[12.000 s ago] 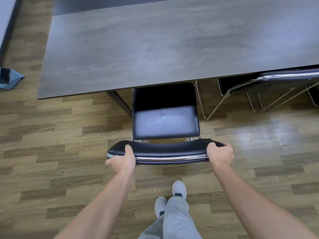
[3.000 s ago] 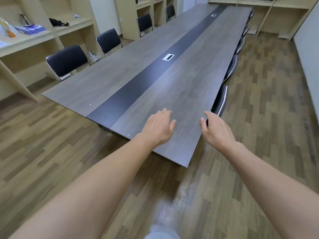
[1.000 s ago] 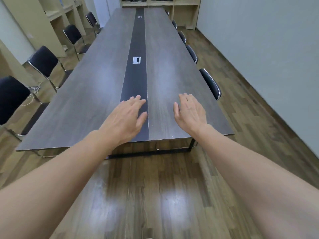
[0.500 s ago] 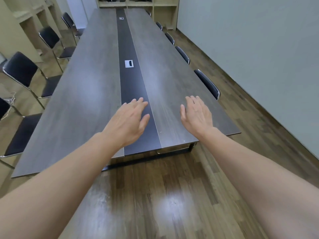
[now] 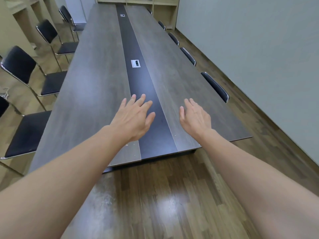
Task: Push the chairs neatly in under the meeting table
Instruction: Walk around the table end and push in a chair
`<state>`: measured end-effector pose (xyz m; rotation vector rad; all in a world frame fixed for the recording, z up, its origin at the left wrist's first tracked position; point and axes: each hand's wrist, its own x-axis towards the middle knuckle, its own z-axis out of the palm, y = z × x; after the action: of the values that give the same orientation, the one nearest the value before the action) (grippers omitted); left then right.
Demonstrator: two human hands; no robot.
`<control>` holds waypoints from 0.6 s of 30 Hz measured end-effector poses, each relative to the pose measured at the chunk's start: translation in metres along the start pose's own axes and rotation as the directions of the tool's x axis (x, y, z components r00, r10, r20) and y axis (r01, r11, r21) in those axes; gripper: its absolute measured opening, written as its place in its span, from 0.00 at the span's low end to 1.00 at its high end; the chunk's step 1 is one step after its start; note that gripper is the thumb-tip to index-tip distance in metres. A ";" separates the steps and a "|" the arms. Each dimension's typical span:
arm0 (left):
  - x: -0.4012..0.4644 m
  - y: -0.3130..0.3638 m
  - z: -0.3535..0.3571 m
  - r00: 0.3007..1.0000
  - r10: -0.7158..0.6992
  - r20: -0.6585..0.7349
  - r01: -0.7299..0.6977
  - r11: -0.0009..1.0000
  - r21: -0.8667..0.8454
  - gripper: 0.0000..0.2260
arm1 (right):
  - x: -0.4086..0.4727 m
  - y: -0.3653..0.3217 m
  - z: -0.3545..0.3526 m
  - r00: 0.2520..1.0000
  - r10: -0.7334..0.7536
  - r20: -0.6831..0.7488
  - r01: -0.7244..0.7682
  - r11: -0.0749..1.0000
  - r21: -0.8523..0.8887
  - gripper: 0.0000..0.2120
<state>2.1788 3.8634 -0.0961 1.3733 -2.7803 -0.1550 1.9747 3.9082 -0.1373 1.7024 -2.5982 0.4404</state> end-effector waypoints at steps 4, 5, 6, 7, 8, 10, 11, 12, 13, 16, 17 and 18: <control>-0.009 -0.033 -0.007 1.000 0.026 0.002 -0.026 0.998 -0.063 0.25 | -0.009 -0.020 -0.005 0.999 0.053 0.005 -0.053 0.999 -0.009 0.20; -0.012 -0.043 -0.009 0.999 0.034 -0.004 -0.034 0.997 -0.068 0.25 | -0.011 -0.026 -0.006 0.998 0.066 -0.011 -0.066 0.998 -0.007 0.20; -0.016 -0.053 -0.012 0.999 0.046 -0.012 -0.046 0.997 -0.066 0.25 | -0.015 -0.033 -0.006 0.997 0.078 -0.025 -0.078 0.997 -0.005 0.20; -0.021 -0.064 -0.013 0.998 0.062 -0.023 -0.063 0.997 -0.052 0.25 | -0.020 -0.043 -0.005 0.995 0.088 -0.040 -0.089 0.996 -0.006 0.20; -0.027 -0.075 -0.015 0.996 0.085 -0.041 -0.087 0.996 -0.034 0.24 | -0.025 -0.053 -0.004 0.994 0.098 -0.056 -0.099 0.995 -0.008 0.19; -0.042 -0.096 -0.016 0.989 0.131 -0.067 -0.133 0.991 -0.018 0.24 | -0.038 -0.073 0.001 0.990 0.106 -0.098 -0.109 0.994 -0.021 0.16; -0.051 -0.107 -0.018 0.985 0.154 -0.077 -0.156 0.987 -0.022 0.23 | -0.045 -0.084 0.005 0.986 0.101 -0.132 -0.107 0.994 -0.039 0.14; -0.060 -0.118 -0.018 0.982 0.171 -0.081 -0.173 0.985 -0.024 0.23 | -0.052 -0.096 0.010 0.983 0.094 -0.159 -0.104 0.993 -0.054 0.12; -0.070 -0.130 -0.019 0.980 0.183 -0.081 -0.185 0.982 -0.026 0.23 | -0.060 -0.108 0.014 0.978 0.083 -0.190 -0.096 0.993 -0.062 0.11; -0.096 -0.159 -0.020 0.979 0.196 -0.056 -0.198 0.980 -0.026 0.23 | -0.082 -0.142 0.022 0.968 0.069 -0.242 -0.087 0.994 -0.065 0.11; -0.105 -0.169 -0.020 0.982 0.183 -0.047 -0.185 0.982 -0.038 0.23 | -0.090 -0.154 0.026 0.966 0.067 -0.249 -0.086 0.994 -0.067 0.12; -0.115 -0.179 -0.020 0.986 0.162 -0.043 -0.164 0.985 -0.057 0.23 | -0.097 -0.166 0.030 0.965 0.066 -0.255 -0.087 0.993 -0.074 0.13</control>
<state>2.3916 3.8450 -0.0935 1.1177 -2.8158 -0.2027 2.1685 3.9267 -0.1431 1.4203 -2.4675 0.5044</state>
